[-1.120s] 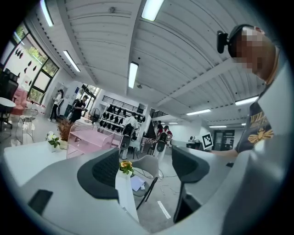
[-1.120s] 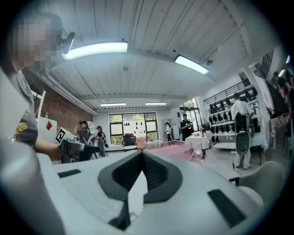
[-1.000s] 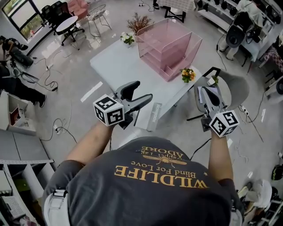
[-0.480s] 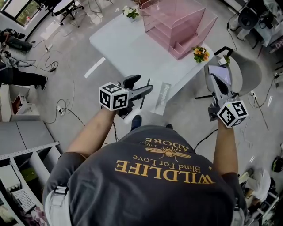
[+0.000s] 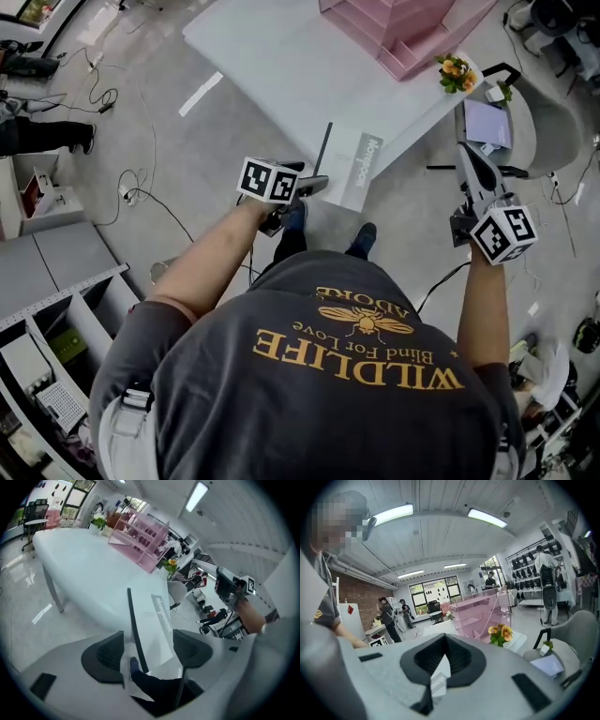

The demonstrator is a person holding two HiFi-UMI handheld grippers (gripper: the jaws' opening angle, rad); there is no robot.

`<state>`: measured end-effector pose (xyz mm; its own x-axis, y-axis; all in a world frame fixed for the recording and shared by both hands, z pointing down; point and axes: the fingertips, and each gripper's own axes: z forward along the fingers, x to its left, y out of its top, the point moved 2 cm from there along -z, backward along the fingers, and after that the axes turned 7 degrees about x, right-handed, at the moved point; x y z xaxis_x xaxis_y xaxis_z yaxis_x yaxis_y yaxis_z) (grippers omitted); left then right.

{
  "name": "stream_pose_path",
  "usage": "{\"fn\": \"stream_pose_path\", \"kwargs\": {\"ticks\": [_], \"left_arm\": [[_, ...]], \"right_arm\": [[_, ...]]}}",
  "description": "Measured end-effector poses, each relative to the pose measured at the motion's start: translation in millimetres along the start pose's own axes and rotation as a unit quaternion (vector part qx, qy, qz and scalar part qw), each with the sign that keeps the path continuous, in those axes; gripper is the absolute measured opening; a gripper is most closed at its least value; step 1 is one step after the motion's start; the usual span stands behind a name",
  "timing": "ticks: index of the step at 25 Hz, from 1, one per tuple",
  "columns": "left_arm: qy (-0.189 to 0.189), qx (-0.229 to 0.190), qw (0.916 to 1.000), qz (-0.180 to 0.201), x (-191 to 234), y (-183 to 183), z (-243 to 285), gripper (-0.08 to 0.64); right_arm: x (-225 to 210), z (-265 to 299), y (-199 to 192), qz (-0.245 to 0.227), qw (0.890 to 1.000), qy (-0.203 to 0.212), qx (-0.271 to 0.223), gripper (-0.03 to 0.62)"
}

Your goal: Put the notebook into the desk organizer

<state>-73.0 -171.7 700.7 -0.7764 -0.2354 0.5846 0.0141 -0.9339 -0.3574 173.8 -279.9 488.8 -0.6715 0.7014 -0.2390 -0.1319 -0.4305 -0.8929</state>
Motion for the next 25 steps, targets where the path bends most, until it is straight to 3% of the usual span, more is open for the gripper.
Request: {"fn": "stream_pose_path", "kwargs": {"ticks": [7, 13, 18, 20, 23, 25], "left_arm": [[0.004, 0.063, 0.9962, -0.060, 13, -19, 41, 0.299], [0.011, 0.086, 0.9934, -0.075, 12, -22, 55, 0.248], [0.030, 0.089, 0.9934, -0.066, 9, -17, 48, 0.182], [0.031, 0.081, 0.9938, -0.070, 7, -12, 41, 0.105], [0.010, 0.065, 0.9948, -0.077, -6, -4, 30, 0.015], [-0.007, 0.059, 0.9955, -0.074, -19, 0, 22, 0.009]], "right_arm": [[-9, 7, -15, 0.008, 1.000, -0.002, 0.010, 0.000], [-14, 2, -26, 0.016, 1.000, -0.007, 0.016, 0.000], [-20, -3, -22, 0.020, 1.000, -0.014, 0.014, 0.000], [-22, -5, -19, 0.020, 1.000, -0.016, 0.010, 0.000], [-23, -8, -13, 0.018, 1.000, -0.016, 0.004, 0.000], [-24, -10, -7, 0.016, 1.000, -0.015, -0.001, 0.000]]}}
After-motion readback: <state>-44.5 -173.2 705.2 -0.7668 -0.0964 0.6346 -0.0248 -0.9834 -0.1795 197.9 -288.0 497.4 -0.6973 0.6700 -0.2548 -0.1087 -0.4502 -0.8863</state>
